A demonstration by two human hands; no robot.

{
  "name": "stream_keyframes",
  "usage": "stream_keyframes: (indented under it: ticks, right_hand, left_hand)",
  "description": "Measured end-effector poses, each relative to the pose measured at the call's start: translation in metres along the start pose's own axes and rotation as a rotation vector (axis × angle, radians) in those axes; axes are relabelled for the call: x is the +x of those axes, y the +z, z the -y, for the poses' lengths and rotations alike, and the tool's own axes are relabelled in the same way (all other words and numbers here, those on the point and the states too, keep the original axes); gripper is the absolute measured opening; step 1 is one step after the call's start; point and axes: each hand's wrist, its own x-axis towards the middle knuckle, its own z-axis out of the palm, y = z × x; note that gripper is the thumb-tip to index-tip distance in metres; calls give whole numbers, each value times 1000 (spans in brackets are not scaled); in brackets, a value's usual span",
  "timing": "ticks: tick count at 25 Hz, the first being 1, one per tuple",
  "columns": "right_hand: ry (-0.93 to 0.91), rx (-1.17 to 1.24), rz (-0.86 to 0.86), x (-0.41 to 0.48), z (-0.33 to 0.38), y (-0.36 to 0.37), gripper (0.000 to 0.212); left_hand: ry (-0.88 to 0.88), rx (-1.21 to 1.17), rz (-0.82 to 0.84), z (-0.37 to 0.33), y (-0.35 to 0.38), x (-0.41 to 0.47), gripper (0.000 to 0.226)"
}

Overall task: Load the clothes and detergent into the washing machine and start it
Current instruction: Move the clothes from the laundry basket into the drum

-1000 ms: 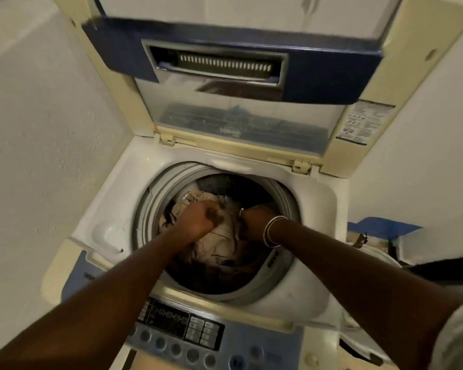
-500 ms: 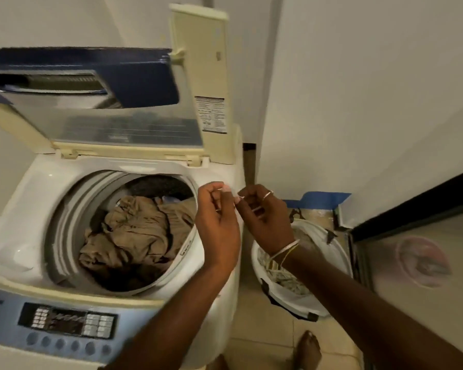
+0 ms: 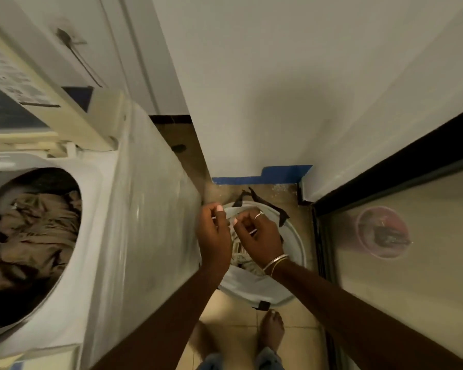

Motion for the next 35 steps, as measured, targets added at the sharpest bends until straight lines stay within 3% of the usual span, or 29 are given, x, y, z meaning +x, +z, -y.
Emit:
stream_keyframes:
  ticks: [4, 8, 12, 15, 19, 23, 26, 28, 31, 33, 35]
  right_hand:
    - [193, -198, 148, 26, -103, 32, 15]
    - [326, -575, 330, 52, -226, 76, 75]
    - [358, -807, 418, 85, -346, 119, 114]
    - [366, -842, 483, 101, -413, 142, 133]
    - [344, -981, 433, 103, -470, 182, 152]
    - [355, -1045, 494, 114, -496, 187, 141]
    - [350, -1008, 570, 129, -499, 188, 105]
    - [395, -906, 548, 143, -496, 187, 81]
    - [410, -704, 376, 151, -473, 175, 49]
    - [409, -607, 338, 141, -435, 158, 40]
    - [400, -523, 350, 122, -386, 134, 44]
  left_hand:
    - [-75, 195, 218, 93, 42, 21, 16]
    - [-149, 532, 644, 226, 82, 54, 19]
    - [-81, 769, 912, 331, 119, 90, 72]
    - [41, 996, 994, 403, 155, 114, 124]
    - [46, 1226, 1055, 468, 193, 126, 147]
    - [124, 1320, 950, 494, 207, 126, 144]
    - [187, 1282, 934, 519, 209, 129, 139]
    - [203, 1177, 926, 520, 209, 134, 124]
    - [346, 998, 785, 492, 199, 127, 78]
    - [346, 902, 707, 462, 185, 116, 66]
    - [356, 868, 646, 433, 167, 100, 64]
